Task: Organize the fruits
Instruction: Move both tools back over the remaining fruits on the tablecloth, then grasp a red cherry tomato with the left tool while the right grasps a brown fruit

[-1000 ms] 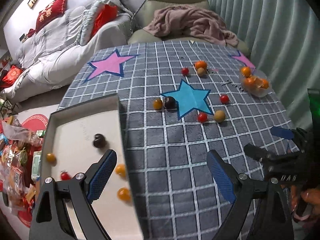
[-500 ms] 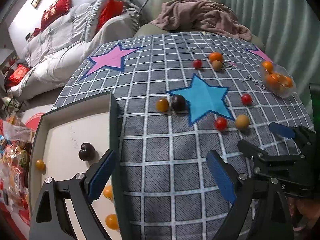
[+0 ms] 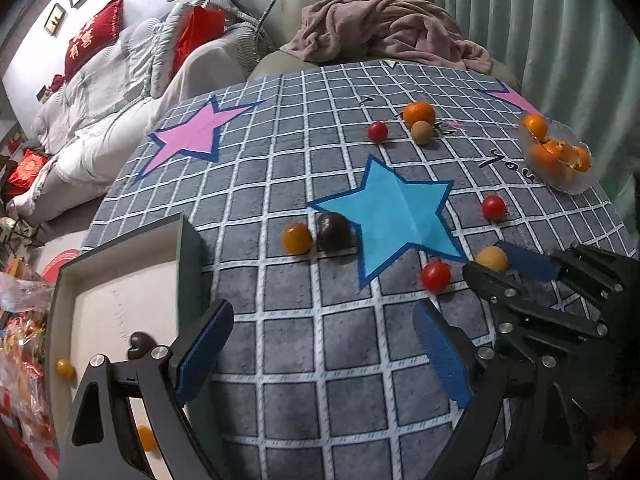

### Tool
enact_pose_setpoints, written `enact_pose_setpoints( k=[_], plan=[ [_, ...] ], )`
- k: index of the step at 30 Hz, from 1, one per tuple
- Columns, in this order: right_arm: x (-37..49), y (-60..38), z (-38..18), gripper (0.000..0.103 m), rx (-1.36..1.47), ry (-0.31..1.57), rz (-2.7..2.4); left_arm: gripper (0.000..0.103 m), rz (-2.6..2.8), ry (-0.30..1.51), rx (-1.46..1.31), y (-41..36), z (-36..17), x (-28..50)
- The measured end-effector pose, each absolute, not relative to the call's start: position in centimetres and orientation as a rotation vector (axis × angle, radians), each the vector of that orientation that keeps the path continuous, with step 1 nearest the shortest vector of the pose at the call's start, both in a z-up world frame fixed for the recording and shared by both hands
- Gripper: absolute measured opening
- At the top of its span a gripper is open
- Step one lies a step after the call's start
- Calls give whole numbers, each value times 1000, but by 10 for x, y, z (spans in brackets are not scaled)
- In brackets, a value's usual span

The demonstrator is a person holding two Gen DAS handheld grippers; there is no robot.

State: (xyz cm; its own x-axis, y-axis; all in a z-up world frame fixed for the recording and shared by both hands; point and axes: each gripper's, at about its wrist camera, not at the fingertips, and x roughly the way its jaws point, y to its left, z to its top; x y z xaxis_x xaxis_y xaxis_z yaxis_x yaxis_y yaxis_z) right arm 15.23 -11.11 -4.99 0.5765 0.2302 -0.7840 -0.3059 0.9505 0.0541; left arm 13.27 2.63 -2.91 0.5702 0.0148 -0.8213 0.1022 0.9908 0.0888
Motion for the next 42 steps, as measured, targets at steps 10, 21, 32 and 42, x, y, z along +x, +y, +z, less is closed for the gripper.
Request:
enact_pose_setpoints(
  k=[10,21,32,42],
  plan=[
    [139,-152,-49,30,-26,915,267,92,-107,968,171,-10,-47,148],
    [123,-169,-48,30,-2,920,245,40,-177,995,150,-34,-51,156],
    [82,-175,-50,30,21,918,240,22,-162,951,130,-19,-54,92],
    [36,-179,-50,30,73,934,240,22,-175,975,47,6,-55,35]
  ],
)
